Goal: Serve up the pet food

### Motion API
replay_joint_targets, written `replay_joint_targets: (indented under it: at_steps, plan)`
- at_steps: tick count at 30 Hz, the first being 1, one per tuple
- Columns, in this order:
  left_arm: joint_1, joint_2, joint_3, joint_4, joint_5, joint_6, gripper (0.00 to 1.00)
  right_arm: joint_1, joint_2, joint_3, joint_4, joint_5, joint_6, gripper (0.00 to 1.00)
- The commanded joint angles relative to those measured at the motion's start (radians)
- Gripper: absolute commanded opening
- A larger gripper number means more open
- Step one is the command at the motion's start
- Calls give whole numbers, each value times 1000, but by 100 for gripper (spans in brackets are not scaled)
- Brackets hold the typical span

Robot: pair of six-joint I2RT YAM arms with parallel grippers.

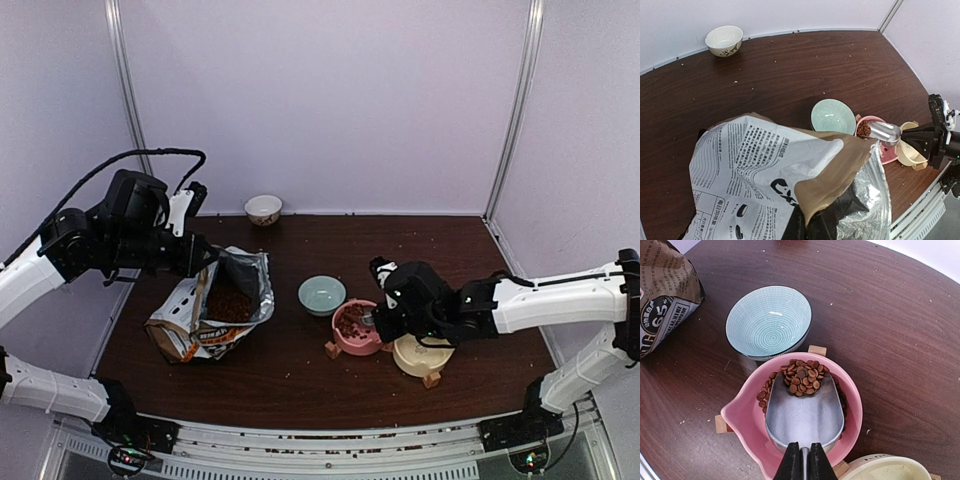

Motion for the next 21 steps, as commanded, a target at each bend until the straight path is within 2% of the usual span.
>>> replay_joint_targets:
  at_steps: [1, 7, 16, 21]
  plan:
    - [11, -29, 6, 37, -20, 10, 0, -25, 63, 32, 19, -13, -40, 0]
    - [13, -38, 7, 35, -5, 31, 0, -25, 24, 38, -59, -69, -44, 0]
    - [12, -24, 11, 41, 32, 77, 0, -23, -109, 59, -312, -145, -51, 0]
    - [12, -10, 18, 54, 81, 120, 0, -23, -159, 73, -325, -149, -91, 0]
